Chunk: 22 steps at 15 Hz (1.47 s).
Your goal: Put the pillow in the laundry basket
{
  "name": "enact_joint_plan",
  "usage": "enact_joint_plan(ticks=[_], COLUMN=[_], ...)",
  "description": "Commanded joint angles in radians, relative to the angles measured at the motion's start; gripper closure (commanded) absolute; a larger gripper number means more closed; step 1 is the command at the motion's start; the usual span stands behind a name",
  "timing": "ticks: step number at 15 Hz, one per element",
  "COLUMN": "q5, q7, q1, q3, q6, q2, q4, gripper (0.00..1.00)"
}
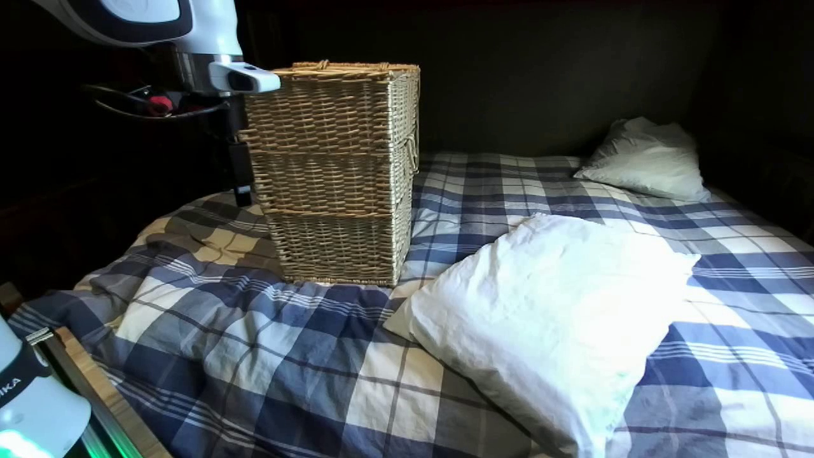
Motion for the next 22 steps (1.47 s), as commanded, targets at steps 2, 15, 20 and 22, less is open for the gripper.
enact_joint_plan(ticks=[2,15,20,22], q5=[-0.002,-0.211,0.115,0.281], q7=[0.002,-0.541,-0.963,-1.117], q1=[0.004,-0.168,0.126,0.186], q3=[-0.004,-0.368,-0.711,-0.81], q6=[-0.002,0.27,0.214,0.136], q2=[0.0,0.34,0.482,0.52], q4=[0.001,0.241,0.405,0.474], gripper=[0.0,0.0,0.0,0.0])
